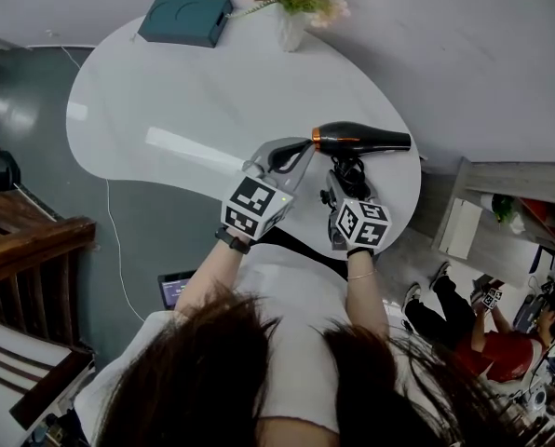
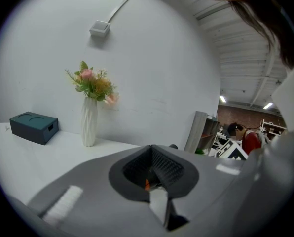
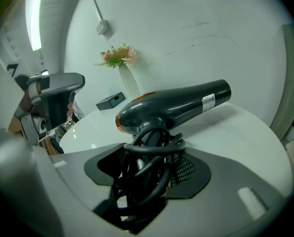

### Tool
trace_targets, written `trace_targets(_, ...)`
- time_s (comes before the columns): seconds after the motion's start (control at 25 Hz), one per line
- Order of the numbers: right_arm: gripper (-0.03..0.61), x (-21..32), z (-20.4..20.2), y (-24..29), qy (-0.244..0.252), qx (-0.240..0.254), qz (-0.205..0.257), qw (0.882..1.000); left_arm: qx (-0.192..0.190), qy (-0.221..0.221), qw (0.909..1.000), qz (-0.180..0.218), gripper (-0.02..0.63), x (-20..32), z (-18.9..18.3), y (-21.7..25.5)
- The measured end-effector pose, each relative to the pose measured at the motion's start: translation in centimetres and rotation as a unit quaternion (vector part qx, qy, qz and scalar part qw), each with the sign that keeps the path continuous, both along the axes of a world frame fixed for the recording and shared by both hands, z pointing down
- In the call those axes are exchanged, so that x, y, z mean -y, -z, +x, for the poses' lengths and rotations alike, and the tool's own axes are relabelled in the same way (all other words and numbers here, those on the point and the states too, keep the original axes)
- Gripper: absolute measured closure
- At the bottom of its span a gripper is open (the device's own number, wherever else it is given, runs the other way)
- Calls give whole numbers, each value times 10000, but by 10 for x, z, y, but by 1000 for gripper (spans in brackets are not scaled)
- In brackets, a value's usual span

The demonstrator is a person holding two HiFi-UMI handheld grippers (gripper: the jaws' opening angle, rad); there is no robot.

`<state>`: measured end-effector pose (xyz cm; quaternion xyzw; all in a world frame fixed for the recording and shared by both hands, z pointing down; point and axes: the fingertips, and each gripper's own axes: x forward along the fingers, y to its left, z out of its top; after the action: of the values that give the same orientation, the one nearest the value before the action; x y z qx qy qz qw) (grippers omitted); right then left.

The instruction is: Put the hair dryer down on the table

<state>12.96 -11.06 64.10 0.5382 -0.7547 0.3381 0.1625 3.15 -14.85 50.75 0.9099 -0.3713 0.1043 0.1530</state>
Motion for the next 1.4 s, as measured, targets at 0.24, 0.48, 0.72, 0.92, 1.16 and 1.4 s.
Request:
trace_targets(0.24, 331, -1, 4, -7, 87, -101, -78, 9999, -9, -9, 10000, 12, 555, 4, 2, 2)
trace_targets(0.48, 327, 0, 3, -10, 176, -134, -185, 9996, -40, -79, 10000, 24, 555, 7, 8, 4)
trace_targets(0.72, 296, -2, 5, -13, 144, -110, -327, 9993, -1, -32, 10000, 74, 555, 11, 7, 2)
trace_targets(0.92, 265, -2, 6, -13, 94, -45, -387, 9992, -14, -41, 10000, 24, 555, 13, 6, 2)
trace_targets(1.16, 239, -3, 6, -10, 179, -10, -446, 9988, -25, -24, 10000, 38, 555, 15, 5, 4)
trace_targets(1.4, 219, -4, 4, -2, 239, -100, -460, 9986, -64, -34, 9999, 85, 555, 16, 5, 8)
